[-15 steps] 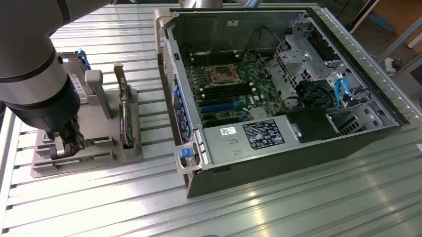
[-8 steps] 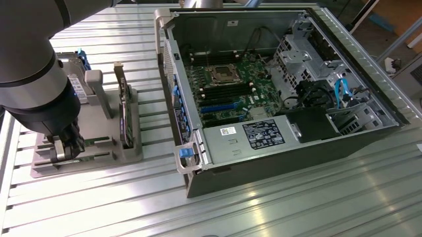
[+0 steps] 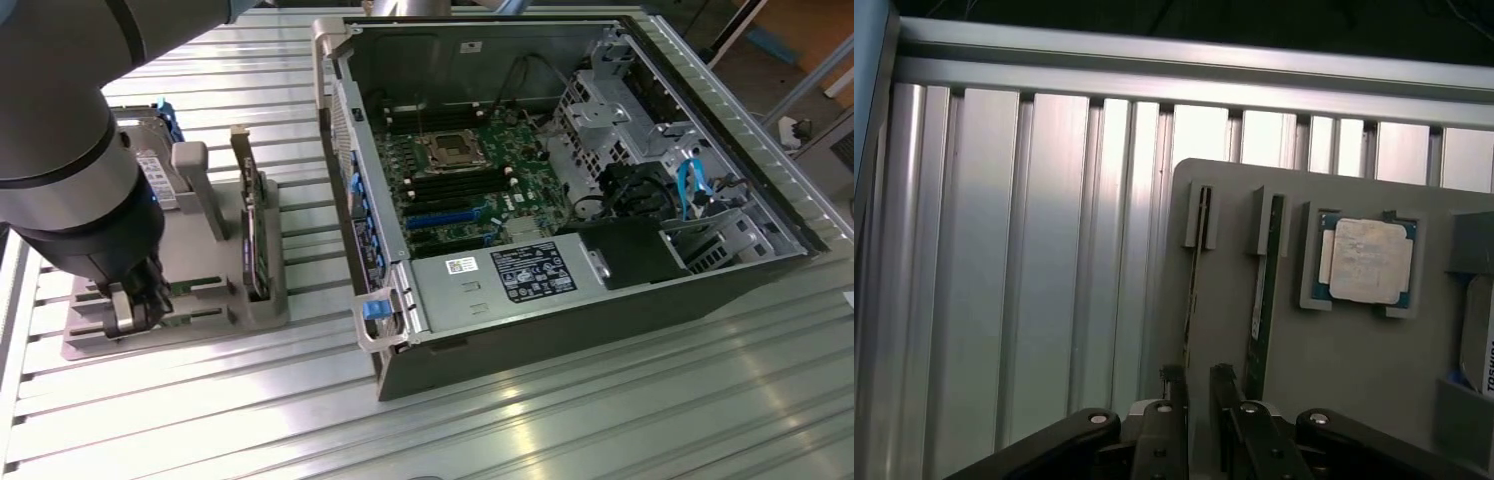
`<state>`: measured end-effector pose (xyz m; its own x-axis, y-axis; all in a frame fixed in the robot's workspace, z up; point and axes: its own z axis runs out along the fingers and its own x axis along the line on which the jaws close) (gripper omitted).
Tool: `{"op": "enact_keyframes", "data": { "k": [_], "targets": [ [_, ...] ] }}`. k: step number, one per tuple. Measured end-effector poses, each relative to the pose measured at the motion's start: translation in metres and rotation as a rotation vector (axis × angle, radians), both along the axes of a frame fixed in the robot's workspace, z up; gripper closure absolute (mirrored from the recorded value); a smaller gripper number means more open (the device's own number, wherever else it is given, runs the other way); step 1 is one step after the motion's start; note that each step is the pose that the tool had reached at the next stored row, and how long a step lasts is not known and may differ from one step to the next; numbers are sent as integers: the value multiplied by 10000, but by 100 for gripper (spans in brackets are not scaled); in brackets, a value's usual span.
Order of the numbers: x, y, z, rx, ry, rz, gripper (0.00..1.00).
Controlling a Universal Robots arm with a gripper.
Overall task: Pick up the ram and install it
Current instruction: 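Pick up the ram and move it above insertion slot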
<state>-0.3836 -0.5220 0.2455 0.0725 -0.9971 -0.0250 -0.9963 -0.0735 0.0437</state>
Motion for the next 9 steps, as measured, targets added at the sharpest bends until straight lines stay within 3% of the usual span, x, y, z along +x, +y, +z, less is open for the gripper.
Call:
{"op": "enact_keyframes", "data": {
  "k": [9],
  "targets": [
    [0, -19, -113, 1, -1, 0, 76]
  ]
}}
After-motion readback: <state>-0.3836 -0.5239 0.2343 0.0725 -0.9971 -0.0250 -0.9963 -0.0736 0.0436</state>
